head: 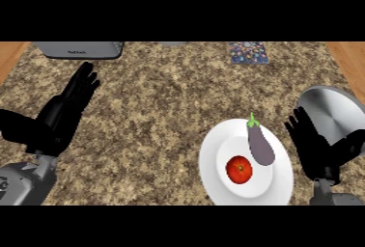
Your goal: Pick the tomato from the plate and place it in the pan
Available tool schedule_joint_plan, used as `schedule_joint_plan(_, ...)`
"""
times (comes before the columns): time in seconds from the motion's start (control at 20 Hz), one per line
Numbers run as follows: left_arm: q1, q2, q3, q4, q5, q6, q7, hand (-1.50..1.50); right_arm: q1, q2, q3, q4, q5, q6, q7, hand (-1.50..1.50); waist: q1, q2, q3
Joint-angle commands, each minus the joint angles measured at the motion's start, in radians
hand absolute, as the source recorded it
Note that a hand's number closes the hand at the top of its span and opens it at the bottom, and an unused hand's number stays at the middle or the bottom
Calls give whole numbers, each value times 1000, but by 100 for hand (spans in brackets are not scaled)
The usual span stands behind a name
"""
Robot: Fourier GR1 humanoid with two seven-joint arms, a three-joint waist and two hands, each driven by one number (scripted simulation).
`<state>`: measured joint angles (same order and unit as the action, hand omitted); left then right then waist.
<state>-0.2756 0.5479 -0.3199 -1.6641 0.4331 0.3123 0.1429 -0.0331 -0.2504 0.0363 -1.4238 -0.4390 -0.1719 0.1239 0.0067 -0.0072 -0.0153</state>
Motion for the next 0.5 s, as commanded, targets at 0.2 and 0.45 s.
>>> schedule_joint_plan(0.2,19,-63,-32,-1,-41,3,-100,0,-239,-32,160,-179,-96,459,-108,150,54,0,18)
schedule_joint_plan(0.45,159,-183,-122,44,-107,46,-249,0,-188,-259,62,-28,11,692,-360,-150,8,15,18)
